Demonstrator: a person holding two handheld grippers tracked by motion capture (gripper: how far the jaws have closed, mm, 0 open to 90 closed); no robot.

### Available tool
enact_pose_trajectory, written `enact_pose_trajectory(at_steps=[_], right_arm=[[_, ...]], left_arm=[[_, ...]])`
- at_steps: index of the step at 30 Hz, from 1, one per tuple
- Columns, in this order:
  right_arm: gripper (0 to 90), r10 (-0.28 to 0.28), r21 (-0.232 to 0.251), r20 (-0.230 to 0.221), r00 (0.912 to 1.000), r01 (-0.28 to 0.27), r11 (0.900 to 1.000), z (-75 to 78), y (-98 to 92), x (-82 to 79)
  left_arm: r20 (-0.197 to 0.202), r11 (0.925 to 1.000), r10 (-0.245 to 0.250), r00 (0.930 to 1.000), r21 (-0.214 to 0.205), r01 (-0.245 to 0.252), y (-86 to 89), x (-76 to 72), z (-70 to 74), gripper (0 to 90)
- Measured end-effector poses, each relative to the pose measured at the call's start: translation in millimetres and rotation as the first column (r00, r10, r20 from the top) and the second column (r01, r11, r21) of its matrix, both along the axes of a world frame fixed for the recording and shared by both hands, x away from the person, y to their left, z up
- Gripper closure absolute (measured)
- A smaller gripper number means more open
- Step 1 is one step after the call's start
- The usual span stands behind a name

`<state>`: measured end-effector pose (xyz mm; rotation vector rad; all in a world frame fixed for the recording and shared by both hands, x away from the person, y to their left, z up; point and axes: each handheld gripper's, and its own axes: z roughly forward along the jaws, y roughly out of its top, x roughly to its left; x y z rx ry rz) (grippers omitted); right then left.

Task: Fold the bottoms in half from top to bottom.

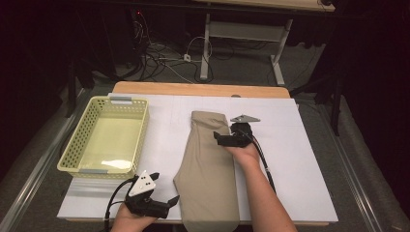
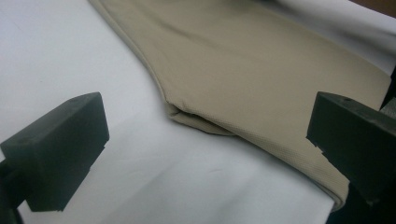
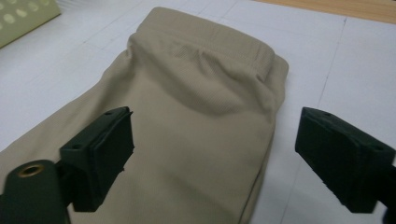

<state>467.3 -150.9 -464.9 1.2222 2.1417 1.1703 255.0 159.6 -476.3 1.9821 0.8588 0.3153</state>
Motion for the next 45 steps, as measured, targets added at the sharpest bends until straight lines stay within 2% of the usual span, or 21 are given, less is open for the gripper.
enact_pose_trajectory(at_steps=[3,7,11,15,18,20,30,34,45], right_arm=[[17.6,-0.014,0.006,-0.021,0.9997,0.014,0.9999,-0.9,3.1,12.2],[23.3,-0.033,-0.026,-0.043,0.9985,0.032,0.9991,-5.3,7.4,28.1],[26.1,-0.044,-0.055,-0.097,0.9944,0.039,0.9977,-12.3,12.7,42.1],[27.9,-0.047,-0.084,-0.101,0.9937,0.039,0.9957,-12.0,17.5,49.2],[37.0,-0.061,-0.098,-0.091,0.9940,0.052,0.9938,-12.2,18.8,48.7],[48.1,-0.060,-0.115,-0.079,0.9951,0.050,0.9921,-11.9,18.4,47.6],[84.7,-0.011,-0.096,-0.088,0.9960,0.002,0.9954,-10.6,18.8,45.0],[86.7,-0.014,-0.106,-0.078,0.9969,0.006,0.9943,-8.8,21.5,40.1],[87.7,0.003,-0.065,-0.024,0.9997,-0.004,0.9979,1.8,19.1,16.9]], left_arm=[[-0.003,1.0000,-0.006,1.0000,-0.003,0.006,-0.5,-3.1,0.0,0.0],[-0.005,0.9998,-0.017,0.9998,-0.006,0.017,-1.5,-8.8,0.4,0.0],[-0.001,0.9998,-0.022,0.9998,-0.003,0.022,-1.4,-11.5,1.7,0.0],[0.000,0.9997,-0.023,0.9997,-0.007,0.023,-1.1,-12.8,2.3,0.0],[-0.003,0.9997,-0.023,0.9997,-0.006,0.023,-1.5,-12.6,1.4,0.0],[-0.004,0.9998,-0.022,0.9997,0.003,0.022,-1.4,-12.5,0.9,0.0],[-0.006,1.0000,-0.010,0.9999,0.002,0.010,4.1,-11.1,0.3,0.0],[0.003,0.9999,-0.014,0.9999,0.007,0.014,3.5,-13.1,2.0,0.0],[0.018,0.9999,-0.014,0.9997,0.008,0.014,3.0,-16.5,5.4,0.0]])
